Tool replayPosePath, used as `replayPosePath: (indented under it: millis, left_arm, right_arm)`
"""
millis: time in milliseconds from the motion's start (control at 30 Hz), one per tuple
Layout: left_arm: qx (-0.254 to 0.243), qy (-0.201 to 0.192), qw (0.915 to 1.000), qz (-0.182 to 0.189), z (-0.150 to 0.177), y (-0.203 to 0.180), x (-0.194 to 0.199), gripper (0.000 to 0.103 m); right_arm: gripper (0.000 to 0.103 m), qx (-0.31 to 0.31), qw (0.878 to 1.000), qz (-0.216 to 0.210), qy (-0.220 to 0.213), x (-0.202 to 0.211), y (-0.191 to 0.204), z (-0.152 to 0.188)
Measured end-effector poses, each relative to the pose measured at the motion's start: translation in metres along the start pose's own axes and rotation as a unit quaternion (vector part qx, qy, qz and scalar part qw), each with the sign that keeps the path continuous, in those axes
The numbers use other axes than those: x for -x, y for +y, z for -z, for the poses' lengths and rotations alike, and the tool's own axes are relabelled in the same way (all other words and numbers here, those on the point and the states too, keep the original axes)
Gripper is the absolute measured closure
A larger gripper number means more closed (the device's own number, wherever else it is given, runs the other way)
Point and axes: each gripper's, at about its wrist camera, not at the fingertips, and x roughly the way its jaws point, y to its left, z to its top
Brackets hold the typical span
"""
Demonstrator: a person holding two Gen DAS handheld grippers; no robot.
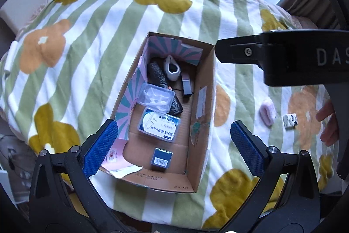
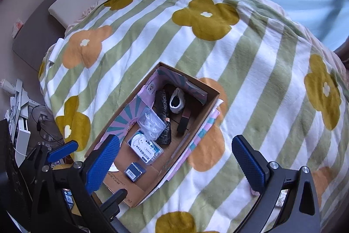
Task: Organize objects
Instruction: 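Move both grippers back from the cardboard box toward the sponge and tissue pack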
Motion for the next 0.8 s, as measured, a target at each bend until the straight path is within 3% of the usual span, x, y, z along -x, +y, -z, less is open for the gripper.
replayPosePath:
  millis: [333, 800]
  left_arm:
    - [-0.043, -0.005, 0.9983, 0.038, 0.006, -0.034, 0.027, 0.000]
    - [-0.128, -0.020, 0.9875, 0.090, -0.007, -0.108, 0.032, 0.000]
  right_arm:
    - [0.001, -0.094, 0.993, 0.053, -0.046, 0.071, -0.043, 0.061]
    - [0.001, -0.211, 0.967, 0.119, -0.086, 0.126, -0.107, 0.154]
